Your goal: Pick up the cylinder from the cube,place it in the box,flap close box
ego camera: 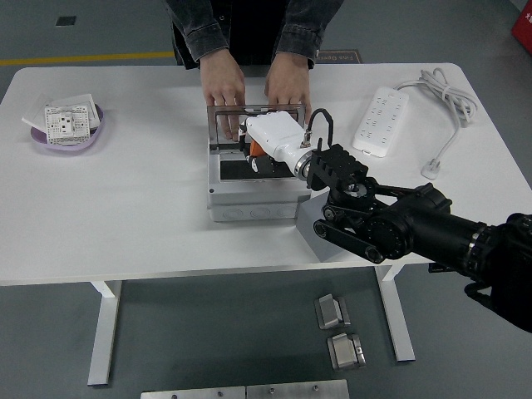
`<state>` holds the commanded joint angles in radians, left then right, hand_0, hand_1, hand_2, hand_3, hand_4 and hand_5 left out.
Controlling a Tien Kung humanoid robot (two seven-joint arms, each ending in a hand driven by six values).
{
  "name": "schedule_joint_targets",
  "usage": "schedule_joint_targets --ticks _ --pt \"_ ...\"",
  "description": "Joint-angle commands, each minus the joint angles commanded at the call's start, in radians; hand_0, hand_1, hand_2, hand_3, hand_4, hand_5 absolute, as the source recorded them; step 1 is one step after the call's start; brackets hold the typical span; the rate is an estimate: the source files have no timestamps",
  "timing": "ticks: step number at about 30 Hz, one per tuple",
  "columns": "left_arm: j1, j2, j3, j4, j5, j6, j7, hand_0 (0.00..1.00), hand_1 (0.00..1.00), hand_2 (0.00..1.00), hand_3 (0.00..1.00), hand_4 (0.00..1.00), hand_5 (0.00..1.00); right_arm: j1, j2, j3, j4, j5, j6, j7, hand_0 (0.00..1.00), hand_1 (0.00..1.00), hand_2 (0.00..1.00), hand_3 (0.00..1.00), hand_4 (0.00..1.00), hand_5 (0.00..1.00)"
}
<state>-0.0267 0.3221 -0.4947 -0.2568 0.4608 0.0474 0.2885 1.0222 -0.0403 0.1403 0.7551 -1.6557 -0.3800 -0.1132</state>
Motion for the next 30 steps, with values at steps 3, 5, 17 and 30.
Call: schedule_joint_targets --ticks 3,5,17,30 --pt "-0.002 0.000 -0.001 -0.001 0.003 0.000 0.000 0.715 0.708 0.685 0.814 0.745 0.471 0.002 0.003 -0.005 -0.004 0.000 -0.005 0.003 0.480 0.520 0.626 0.745 0.379 0.116" --pt "-0.003 0.000 -0.003 -0.001 0.004 0.000 0.000 0.715 0.709 0.687 0.816 0.746 0.473 0.003 0.005 -0.008 -0.007 0.004 -0.010 0.006 0.733 0.700 0.757 0.931 0.607 0.082" --pt "-0.003 -0.001 -0.002 -0.002 0.005 0.000 0.000 0.716 0.710 0.688 0.816 0.749 0.478 0.003 0.012 -0.014 -0.018 0.030 -0.026 0.022 0.857 0.796 0.819 0.996 0.682 0.055" --pt "0.001 -0.005 0.000 0.000 0.001 0.000 0.001 0.716 0.710 0.688 0.817 0.749 0.482 -0.055 -0.058 0.109 0.120 -0.004 -0.038 0.004 0.864 0.793 0.814 0.998 0.699 0.075"
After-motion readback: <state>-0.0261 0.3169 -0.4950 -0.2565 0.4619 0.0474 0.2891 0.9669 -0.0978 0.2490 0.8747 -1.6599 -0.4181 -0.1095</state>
